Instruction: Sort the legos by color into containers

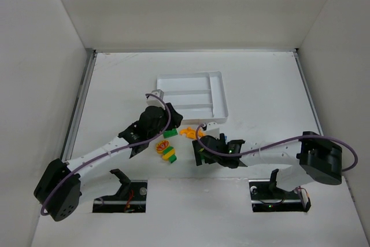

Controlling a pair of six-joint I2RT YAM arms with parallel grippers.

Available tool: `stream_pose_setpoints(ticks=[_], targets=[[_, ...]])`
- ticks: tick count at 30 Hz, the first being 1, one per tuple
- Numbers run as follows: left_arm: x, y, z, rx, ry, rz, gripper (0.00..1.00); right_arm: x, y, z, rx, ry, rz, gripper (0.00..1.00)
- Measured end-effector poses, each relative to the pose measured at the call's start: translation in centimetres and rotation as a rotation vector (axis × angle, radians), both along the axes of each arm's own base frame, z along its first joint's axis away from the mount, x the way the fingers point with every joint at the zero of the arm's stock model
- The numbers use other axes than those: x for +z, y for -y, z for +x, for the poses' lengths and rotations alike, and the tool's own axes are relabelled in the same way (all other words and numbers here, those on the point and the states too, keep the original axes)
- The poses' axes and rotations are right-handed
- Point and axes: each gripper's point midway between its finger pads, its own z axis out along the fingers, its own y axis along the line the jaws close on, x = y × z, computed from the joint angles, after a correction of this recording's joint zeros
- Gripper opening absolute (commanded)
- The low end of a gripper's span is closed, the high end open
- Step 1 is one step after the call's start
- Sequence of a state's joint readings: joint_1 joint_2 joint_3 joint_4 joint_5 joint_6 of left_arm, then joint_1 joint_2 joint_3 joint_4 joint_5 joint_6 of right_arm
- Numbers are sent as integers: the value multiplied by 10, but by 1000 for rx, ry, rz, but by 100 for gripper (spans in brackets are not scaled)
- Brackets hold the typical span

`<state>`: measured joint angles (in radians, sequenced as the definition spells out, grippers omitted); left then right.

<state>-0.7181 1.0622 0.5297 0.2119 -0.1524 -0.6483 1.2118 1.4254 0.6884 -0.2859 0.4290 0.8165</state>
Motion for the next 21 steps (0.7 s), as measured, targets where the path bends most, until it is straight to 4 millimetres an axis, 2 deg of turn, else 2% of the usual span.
stream_pose_setpoints(ticks=[4,6,12,14,18,21], targets=[[-3,2,-4,-8,-22,-16,48,-4,4,1,-16,10,-35,91],[-6,-1,-8,-5,-39,-21,49,-6,6,1,-23,16,-50,88],[-2,-4,-12,4,-64,-57,52,-6,8,2,-37,24,-64,63],[-1,-2,-13,1,-71,-72,52,-6,8,2,-46,26,-60,58],[-3,2,-19,-20,-103,-95,55,1,8,1,-42,45,-48,56],[-3,5,-23,-31,-129,-119,57,18,4,1,-34,72,0,56]])
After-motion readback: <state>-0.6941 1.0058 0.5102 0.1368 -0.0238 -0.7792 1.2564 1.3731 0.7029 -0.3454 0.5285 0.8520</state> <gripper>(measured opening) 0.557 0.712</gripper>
